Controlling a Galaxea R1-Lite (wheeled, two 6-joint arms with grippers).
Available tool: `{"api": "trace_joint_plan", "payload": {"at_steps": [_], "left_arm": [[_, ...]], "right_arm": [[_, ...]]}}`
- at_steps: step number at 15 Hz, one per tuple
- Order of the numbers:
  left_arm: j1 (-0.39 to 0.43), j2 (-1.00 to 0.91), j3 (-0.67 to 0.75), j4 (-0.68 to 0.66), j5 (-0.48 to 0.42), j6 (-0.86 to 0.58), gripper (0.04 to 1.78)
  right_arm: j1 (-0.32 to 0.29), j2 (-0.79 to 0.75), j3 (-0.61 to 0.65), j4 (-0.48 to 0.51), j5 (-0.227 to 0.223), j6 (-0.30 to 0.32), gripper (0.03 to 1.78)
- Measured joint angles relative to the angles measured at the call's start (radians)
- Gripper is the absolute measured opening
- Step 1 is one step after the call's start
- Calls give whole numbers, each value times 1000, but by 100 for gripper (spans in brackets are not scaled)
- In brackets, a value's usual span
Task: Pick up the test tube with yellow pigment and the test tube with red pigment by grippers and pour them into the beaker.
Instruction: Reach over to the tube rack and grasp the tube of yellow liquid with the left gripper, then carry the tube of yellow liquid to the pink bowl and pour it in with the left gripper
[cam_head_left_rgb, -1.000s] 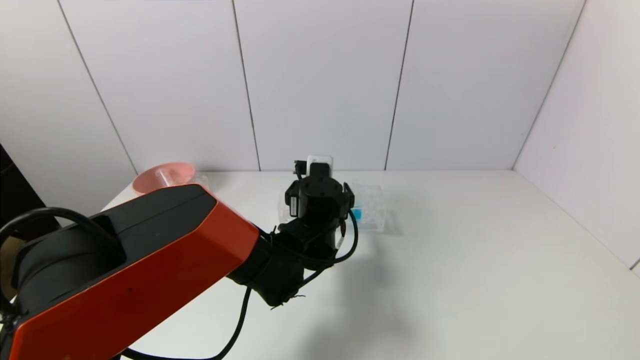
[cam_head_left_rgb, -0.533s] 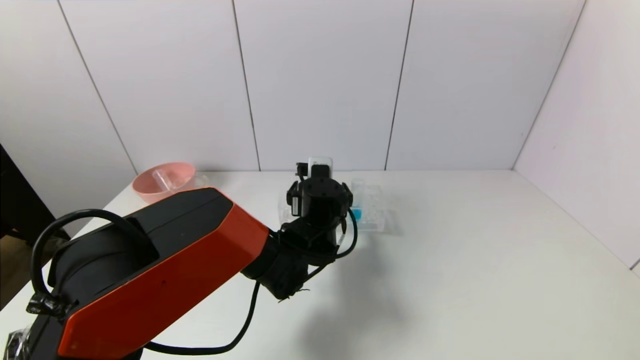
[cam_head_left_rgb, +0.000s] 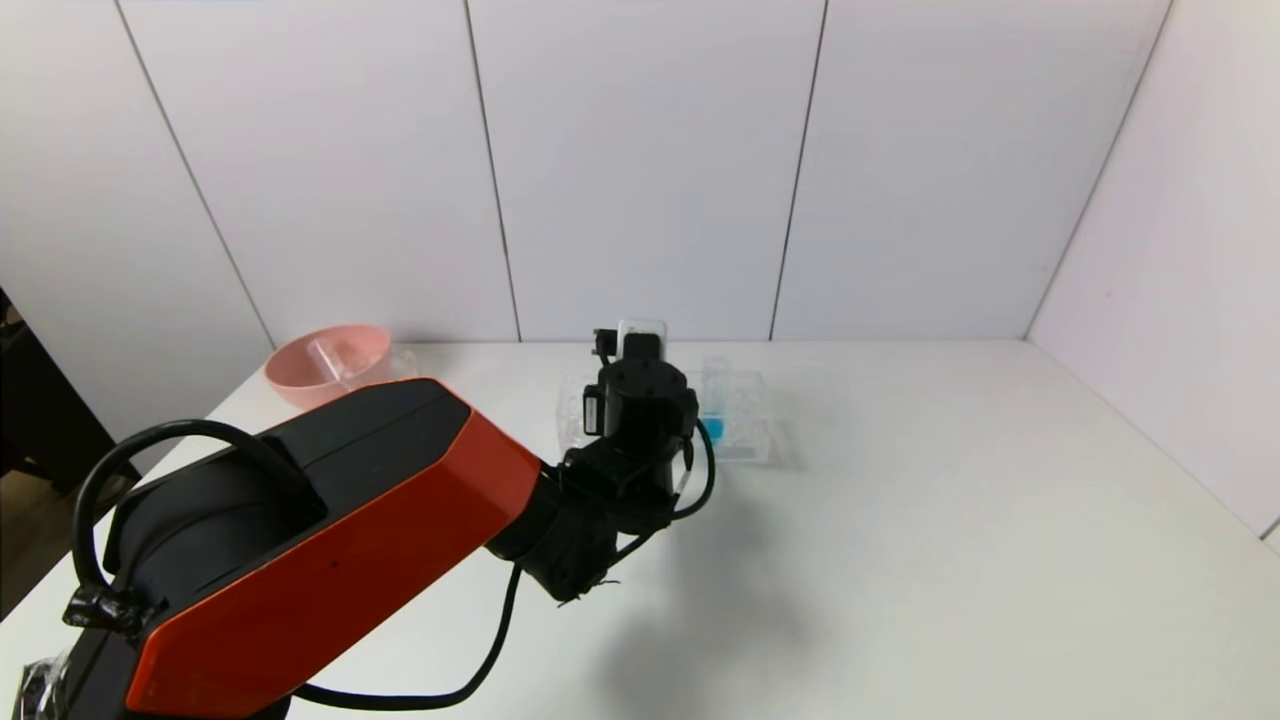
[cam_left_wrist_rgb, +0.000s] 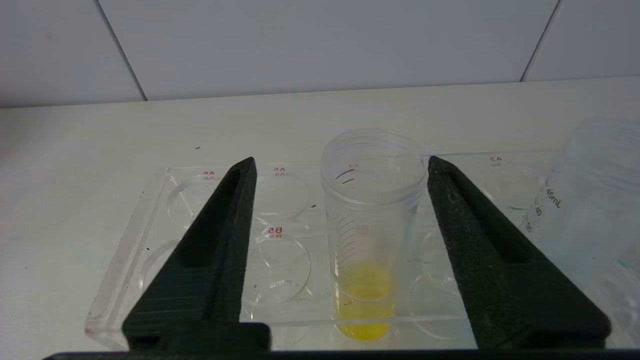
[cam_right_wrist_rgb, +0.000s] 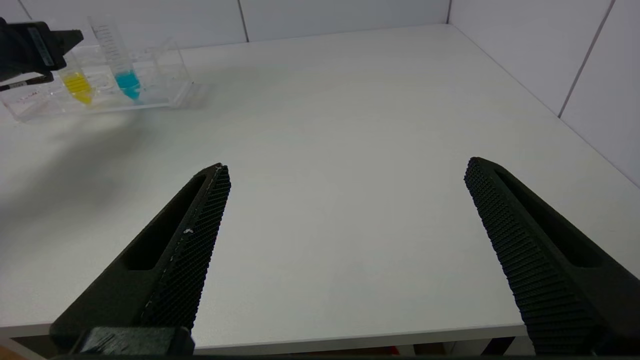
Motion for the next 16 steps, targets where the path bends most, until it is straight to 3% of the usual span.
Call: {"api": "trace_joint_plan", "payload": {"at_steps": [3, 4, 16], "left_arm": [[-6, 1, 0, -1, -2, -1, 51], [-6, 1, -4, -1, -2, 0, 46], [-38, -147, -14, 9, -3, 111, 44]], "right_arm": [[0, 0, 0, 0, 0, 0, 171], [0, 0, 0, 0, 0, 0, 171], [0, 0, 0, 0, 0, 0, 171]]}}
